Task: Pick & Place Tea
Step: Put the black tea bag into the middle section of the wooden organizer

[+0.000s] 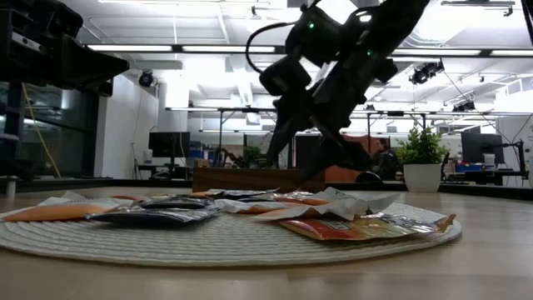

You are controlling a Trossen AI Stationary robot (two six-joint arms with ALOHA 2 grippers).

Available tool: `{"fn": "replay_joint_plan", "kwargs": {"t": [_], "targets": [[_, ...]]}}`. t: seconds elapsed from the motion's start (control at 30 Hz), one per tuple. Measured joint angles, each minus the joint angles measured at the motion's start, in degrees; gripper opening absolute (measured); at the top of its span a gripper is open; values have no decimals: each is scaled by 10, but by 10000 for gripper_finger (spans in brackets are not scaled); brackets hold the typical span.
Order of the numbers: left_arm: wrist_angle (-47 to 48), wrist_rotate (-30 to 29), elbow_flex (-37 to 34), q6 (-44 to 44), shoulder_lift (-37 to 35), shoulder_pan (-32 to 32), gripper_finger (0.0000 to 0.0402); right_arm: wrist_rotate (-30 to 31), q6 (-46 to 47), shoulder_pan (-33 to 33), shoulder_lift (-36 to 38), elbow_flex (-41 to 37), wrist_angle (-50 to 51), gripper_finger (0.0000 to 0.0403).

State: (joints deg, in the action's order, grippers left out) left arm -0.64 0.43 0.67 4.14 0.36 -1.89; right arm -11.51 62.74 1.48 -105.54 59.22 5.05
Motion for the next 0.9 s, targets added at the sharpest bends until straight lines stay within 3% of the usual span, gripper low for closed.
{"fn": "replay_joint_plan", "kwargs": {"t": [0.9], "targets": [[0,0,0,0,0,0,0,30,18,-4,-14,19,-2,236]]}}
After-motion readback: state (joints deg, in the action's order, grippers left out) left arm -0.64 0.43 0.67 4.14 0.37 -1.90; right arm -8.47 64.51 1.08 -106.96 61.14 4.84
